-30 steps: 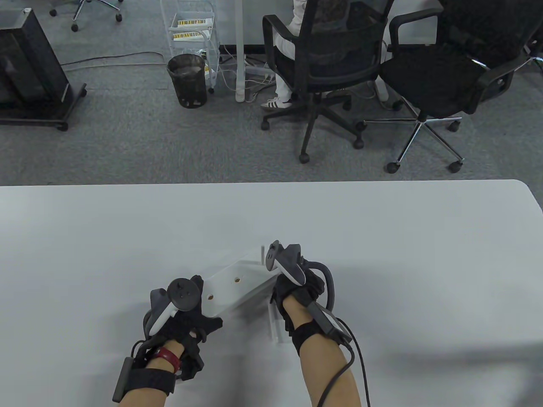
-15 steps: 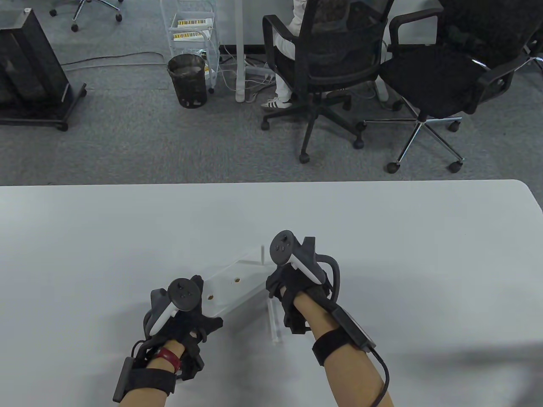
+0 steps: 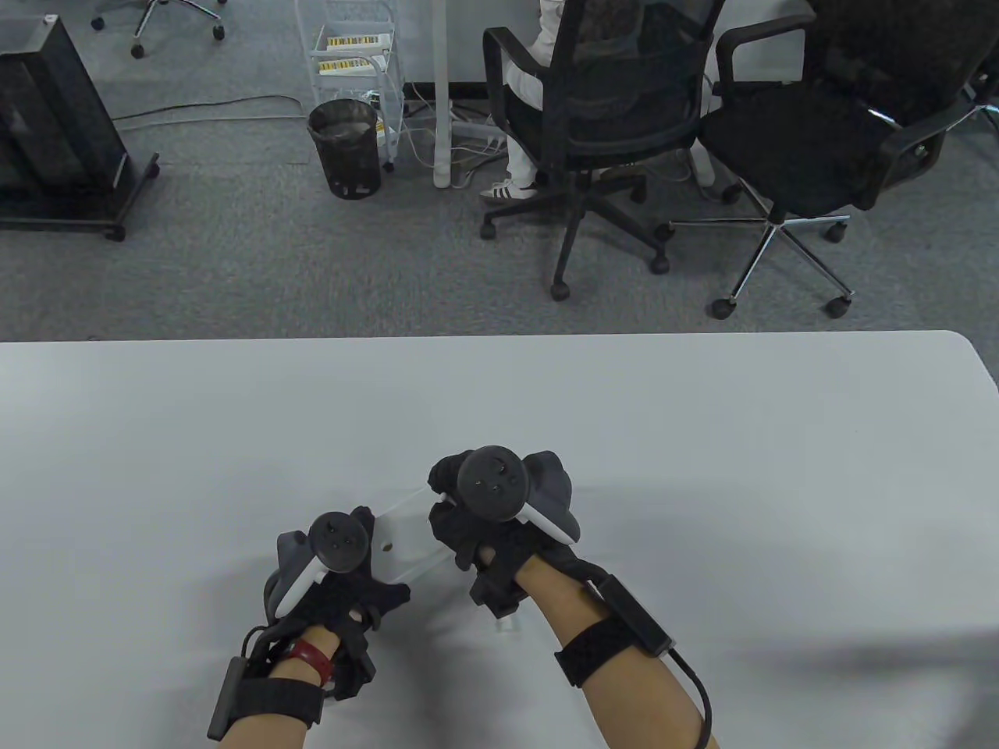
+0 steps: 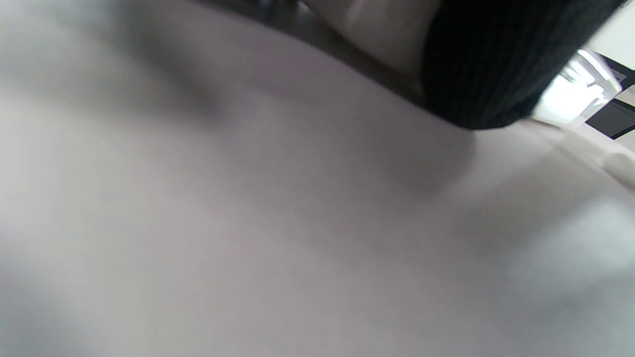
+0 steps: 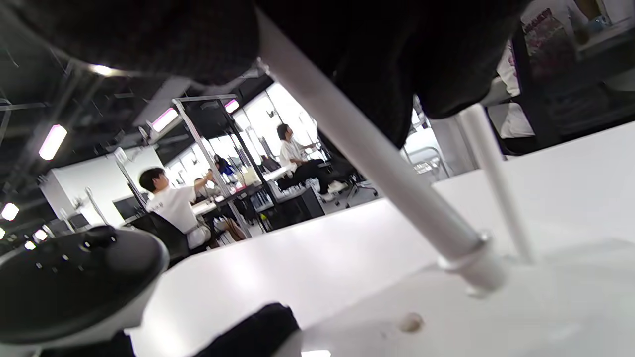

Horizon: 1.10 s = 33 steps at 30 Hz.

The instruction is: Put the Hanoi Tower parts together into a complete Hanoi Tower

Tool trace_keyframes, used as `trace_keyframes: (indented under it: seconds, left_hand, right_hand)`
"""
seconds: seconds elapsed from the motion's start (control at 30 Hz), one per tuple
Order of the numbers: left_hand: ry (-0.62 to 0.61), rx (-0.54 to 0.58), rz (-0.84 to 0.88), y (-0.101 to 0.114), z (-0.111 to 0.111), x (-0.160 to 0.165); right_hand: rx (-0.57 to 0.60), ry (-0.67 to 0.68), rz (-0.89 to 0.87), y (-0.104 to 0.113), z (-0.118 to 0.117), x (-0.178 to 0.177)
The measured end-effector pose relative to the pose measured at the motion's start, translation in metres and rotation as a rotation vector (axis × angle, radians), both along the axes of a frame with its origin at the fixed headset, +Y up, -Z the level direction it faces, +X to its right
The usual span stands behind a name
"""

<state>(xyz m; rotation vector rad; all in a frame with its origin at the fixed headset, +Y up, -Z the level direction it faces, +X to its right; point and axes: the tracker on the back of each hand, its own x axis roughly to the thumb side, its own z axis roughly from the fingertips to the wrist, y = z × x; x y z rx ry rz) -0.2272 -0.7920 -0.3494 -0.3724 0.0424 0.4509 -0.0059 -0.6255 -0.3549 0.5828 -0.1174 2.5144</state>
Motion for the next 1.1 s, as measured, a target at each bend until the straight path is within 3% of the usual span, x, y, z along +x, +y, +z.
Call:
trace_keyframes:
  seconds: [0.4,1.1]
  left_hand:
    - [0.000,0.000,0.000,-0.001,0.000,0.000]
    - [-0.001,-0.001,0.000,-0.002,-0.001,-0.001]
  right_hand:
    - [0.034,-0.014,-0.100,-0.010,-0.007,-0.003]
    - [-0.019,-0.065,-0.132,-0.035,-0.022,-0.014]
